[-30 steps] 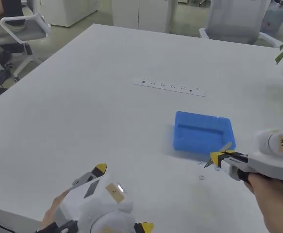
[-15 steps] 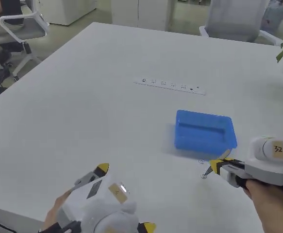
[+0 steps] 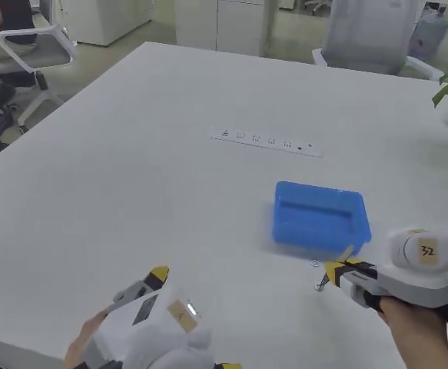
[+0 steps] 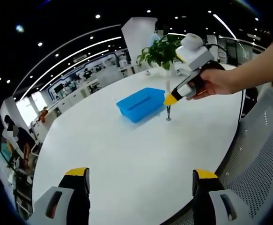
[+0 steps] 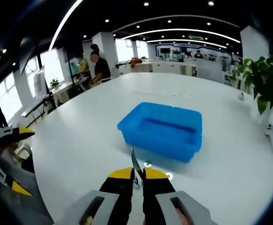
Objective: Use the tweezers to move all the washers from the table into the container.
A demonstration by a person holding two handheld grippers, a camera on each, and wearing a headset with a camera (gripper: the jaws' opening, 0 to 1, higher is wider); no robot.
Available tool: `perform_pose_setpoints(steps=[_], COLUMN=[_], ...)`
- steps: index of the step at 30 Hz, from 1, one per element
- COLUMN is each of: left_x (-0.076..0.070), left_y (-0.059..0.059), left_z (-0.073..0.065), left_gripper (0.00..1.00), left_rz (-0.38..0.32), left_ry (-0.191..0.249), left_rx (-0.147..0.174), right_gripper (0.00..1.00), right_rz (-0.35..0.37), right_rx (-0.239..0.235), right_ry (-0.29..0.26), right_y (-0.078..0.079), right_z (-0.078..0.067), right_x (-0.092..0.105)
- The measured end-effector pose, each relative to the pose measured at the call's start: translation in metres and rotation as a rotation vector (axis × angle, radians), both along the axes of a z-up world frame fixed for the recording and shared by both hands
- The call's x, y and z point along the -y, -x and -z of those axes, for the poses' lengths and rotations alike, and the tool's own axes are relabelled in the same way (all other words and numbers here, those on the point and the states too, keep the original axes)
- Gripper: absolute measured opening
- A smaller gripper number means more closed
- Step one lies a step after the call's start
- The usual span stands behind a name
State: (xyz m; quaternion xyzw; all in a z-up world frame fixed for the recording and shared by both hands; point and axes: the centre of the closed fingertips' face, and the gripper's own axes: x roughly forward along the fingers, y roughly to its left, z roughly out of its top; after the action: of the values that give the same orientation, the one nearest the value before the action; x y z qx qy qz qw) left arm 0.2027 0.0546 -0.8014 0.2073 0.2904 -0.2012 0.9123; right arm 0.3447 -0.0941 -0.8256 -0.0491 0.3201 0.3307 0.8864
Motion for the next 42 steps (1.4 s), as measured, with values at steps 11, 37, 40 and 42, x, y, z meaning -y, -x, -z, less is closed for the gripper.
perform_pose_setpoints(steps=[11, 37, 40, 42], left_x=[-0.0013, -0.0042, -0.0049, -0.0053], left_y=[-0.0002, -0.0012, -0.0014, -0.0015], left_z=[-0.0001, -0.0006, -0.0006, -0.0005], left_gripper=[0.93, 0.92, 0.92, 0.92], left_rz=[-0.005, -0.018, -0.023, -0.024], left_ry=[-0.002, -0.006, -0.006, -0.007], left_rx=[0.002, 0.005, 0.005, 0.005], right_gripper=[0.03, 0.02, 0.02, 0.02], right_rz=[0.000, 0.007, 0.004, 0.003], right_rx=[-0.002, -0.035, -0.032, -0.028], right_ry=[-0.015, 0.013, 0.002, -0.003], right_y=[-0.0011, -0.0044, -0.0044, -0.0050], right_z=[0.0015, 0.0031, -0.0020, -0.0048], right_x=[-0.0007, 0.0038, 0.0021, 0.0019])
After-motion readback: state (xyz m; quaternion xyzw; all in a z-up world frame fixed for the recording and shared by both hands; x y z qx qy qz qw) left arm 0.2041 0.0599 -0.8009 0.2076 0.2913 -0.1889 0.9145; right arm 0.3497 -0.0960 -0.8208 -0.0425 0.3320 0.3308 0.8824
